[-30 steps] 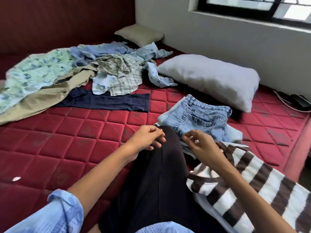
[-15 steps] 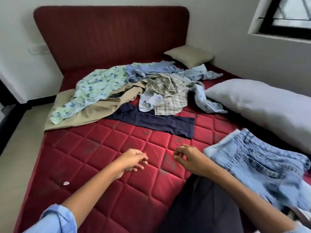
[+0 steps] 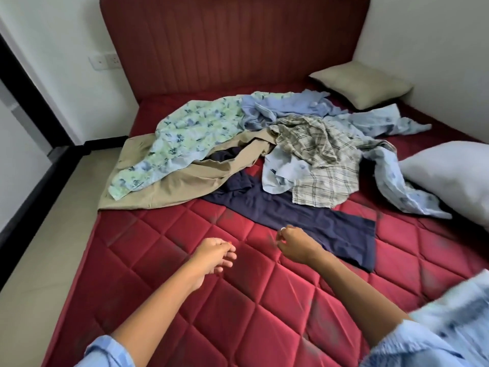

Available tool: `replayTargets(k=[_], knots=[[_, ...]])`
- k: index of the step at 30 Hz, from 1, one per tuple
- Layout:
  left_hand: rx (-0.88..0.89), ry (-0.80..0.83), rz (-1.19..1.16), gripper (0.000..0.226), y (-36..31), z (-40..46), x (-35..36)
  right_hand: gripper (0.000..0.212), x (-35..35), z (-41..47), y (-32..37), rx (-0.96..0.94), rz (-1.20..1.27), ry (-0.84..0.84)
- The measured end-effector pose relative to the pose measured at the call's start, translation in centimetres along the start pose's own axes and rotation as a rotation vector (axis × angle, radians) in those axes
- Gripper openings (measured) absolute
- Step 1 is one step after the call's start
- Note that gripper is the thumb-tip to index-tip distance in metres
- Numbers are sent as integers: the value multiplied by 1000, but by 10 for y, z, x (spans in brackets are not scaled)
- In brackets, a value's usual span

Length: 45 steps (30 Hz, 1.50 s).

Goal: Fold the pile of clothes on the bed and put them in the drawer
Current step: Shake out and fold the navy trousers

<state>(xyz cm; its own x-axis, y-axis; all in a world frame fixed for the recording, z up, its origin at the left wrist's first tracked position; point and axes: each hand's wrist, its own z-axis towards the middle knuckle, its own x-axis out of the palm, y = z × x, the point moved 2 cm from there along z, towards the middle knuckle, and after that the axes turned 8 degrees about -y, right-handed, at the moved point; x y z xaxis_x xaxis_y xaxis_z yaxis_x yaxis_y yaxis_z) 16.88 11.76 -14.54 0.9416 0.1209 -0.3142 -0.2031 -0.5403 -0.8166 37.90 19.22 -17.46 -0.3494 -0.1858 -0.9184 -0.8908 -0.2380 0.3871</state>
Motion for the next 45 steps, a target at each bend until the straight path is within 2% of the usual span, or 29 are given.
replayTargets(k=[5, 10, 14, 16, 19, 23, 28, 31, 33, 35, 39, 42, 45], knots=[[-105, -56, -53, 34, 24, 84, -6, 38, 18, 96, 23, -41, -92, -101], [-222, -86, -136, 46, 43, 118, -6, 60, 32, 179, 40, -86, -57, -223], [-246, -78, -138, 49, 58, 132, -3, 71, 51, 228, 50, 0, -86, -191], [-239, -74, -163, 49, 63, 135, -1, 68, 56, 239, 53, 46, -115, -153], [-224, -87, -168, 49, 65, 137, -2, 52, 59, 239, 59, 39, -135, -222], [-205, -62, -193, 43, 61, 124, -7, 37, 50, 200, 66, -53, -116, -190], [-145, -96, -259, 25, 58, 88, -13, 31, 36, 110, 71, -100, -237, 19], [-58, -116, -15, 43, 60, 51, -22, 28, 3, 55, 78, -134, -356, 129], [46, -143, 172, 62, 58, 31, -31, 30, -26, 25, 80, -157, -449, 148], [172, -208, 257, 75, 49, 6, -41, 30, -59, -7, 79, -182, -508, 158], [470, -326, 322, 76, 13, -29, -52, 25, -135, -52, 81, -190, -588, 154], [601, -239, 386, 69, -19, -52, -48, 27, -192, -83, 93, -185, -593, 122], [617, -10, 464, 71, -33, -78, -32, 26, -238, -112, 105, -178, -633, 47]])
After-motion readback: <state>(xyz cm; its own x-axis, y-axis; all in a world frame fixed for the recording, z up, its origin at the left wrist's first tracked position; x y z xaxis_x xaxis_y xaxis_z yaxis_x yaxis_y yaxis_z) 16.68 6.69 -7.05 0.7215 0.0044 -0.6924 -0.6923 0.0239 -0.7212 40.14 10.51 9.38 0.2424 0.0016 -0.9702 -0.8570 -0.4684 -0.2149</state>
